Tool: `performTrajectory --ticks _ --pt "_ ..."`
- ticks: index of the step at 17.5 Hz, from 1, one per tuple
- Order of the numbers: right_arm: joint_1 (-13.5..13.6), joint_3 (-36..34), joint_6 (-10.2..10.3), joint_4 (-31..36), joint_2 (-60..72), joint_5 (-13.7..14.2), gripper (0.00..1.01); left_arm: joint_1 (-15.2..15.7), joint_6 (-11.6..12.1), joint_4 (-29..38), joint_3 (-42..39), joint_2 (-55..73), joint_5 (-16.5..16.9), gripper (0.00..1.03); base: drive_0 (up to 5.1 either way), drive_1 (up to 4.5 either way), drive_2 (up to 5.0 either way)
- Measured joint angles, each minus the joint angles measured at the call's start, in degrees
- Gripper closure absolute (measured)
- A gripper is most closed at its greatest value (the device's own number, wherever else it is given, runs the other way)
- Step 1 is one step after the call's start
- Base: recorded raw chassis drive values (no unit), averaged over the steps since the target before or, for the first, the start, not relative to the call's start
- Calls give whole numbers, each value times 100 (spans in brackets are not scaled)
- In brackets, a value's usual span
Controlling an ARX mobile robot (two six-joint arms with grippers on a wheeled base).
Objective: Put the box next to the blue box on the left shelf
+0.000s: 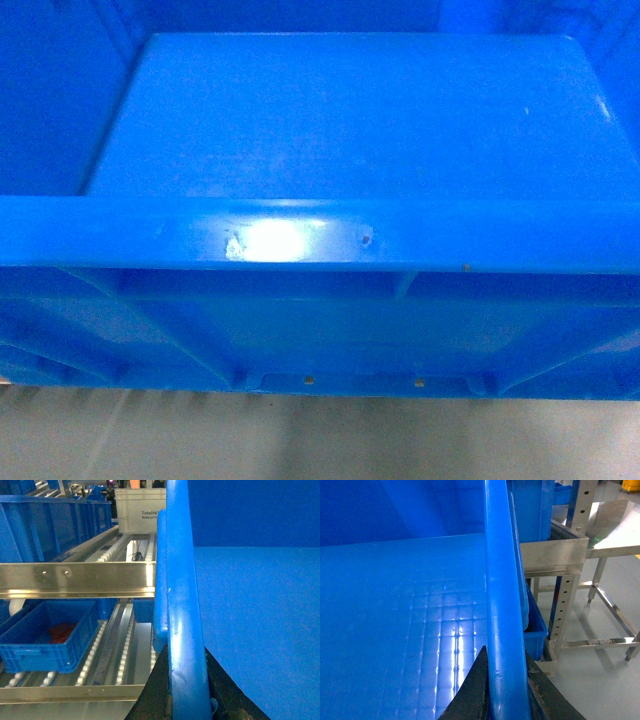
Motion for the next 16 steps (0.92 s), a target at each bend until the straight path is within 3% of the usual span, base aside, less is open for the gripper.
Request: performTrajectory --ticks 16 --pt "2 0 -2 7 0 -4 92 0 2 -13 0 0 0 95 -501 244 244"
